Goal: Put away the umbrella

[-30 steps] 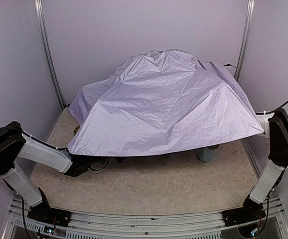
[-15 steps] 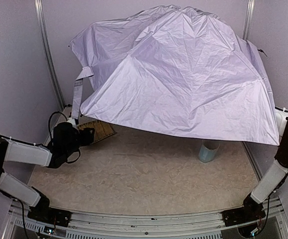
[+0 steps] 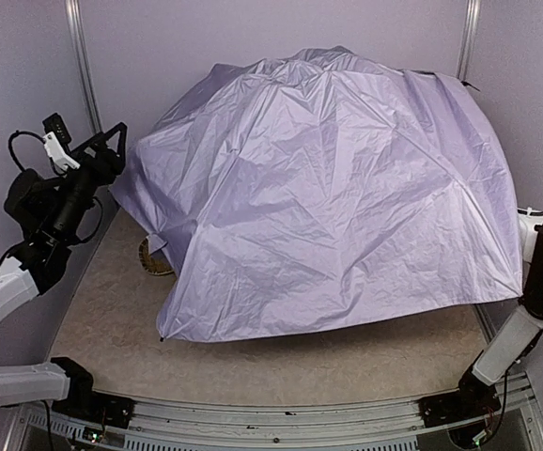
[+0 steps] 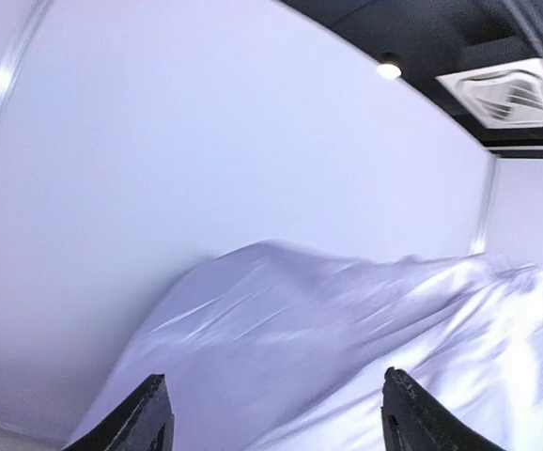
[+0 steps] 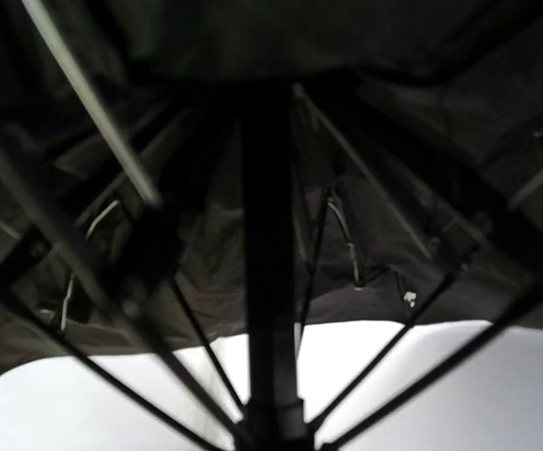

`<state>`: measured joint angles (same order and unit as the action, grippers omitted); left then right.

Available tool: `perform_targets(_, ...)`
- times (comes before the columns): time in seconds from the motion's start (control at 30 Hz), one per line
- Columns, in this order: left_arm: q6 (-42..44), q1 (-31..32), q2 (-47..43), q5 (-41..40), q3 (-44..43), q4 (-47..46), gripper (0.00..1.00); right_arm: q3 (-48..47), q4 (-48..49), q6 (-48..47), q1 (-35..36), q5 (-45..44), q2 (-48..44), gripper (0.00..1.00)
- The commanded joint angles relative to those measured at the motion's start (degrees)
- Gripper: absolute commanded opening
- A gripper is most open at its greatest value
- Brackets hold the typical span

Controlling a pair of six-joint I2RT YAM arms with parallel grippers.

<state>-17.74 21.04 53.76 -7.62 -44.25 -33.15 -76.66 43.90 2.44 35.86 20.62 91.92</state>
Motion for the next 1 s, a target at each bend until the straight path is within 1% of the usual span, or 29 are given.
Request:
perform_targets(0.0, 8.59, 7.18, 1.77, 16.36, -4.50, 4.48, 0.76, -2.20, -2.90, -1.63, 4.70, 6.29, 5.25, 0.00)
perform_targets(0.07, 10.99, 10.70, 3.08, 17.89, -5.65, 5.41, 0.81, -3.90, -3.88, -1.80, 6.53, 7.40, 7.68, 0.00)
perform_targets(0.13, 12.32, 12.64, 6.00, 19.29, -7.96, 7.61, 0.86, -5.24, -4.40, -1.82, 8.31, 8.43, 9.99, 0.00)
perform_targets(0.17, 12.66, 12.73, 8.15, 19.38, -9.16, 9.04, 0.89, -6.01, -4.49, -1.82, 9.27, 9.13, 10.96, 0.00)
perform_targets(0.3, 13.68, 12.90, 16.38, 19.07, -13.92, 15.86, 0.94, -7.74, -4.11, -0.76, 12.60, 11.08, 13.93, 0.00)
perform_targets(0.43, 15.23, 15.21, 19.91, 19.36, -15.66, 16.55, 0.91, -7.80, -0.63, 1.88, 13.98, 10.34, 16.58, 0.00)
perform_targets(0.53, 17.53, 18.40, 21.90, 17.72, -21.45, 20.56, 0.87, -12.93, 0.38, 3.67, 14.52, 9.86, 18.72, 0.00)
perform_targets(0.63, 23.56, 24.41, 23.66, 12.03, -30.84, 27.26, 0.86, -20.66, 0.56, 2.51, 16.22, 10.00, 20.38, 0.00)
perform_targets(0.7, 25.98, 27.74, 24.41, 7.17, -35.39, 30.59, 0.86, -25.80, 0.49, 1.76, 17.23, 10.85, 21.17, 0.00)
perform_targets(0.77, 26.60, 29.40, 24.53, 3.52, -38.79, 33.07, 0.85, -28.84, 0.89, 0.22, 18.64, 11.08, 21.53, 0.00)
perform_targets(0.83, 25.82, 29.80, 24.02, 1.43, -40.79, 34.52, 0.85, -29.21, 2.18, -0.42, 20.04, 10.10, 20.89, 0.00)
perform_targets(0.97, 25.18, 29.85, 22.51, -2.13, -41.83, 36.02, 0.83, -24.92, 4.65, -1.40, 21.87, 5.92, 17.91, 0.00)
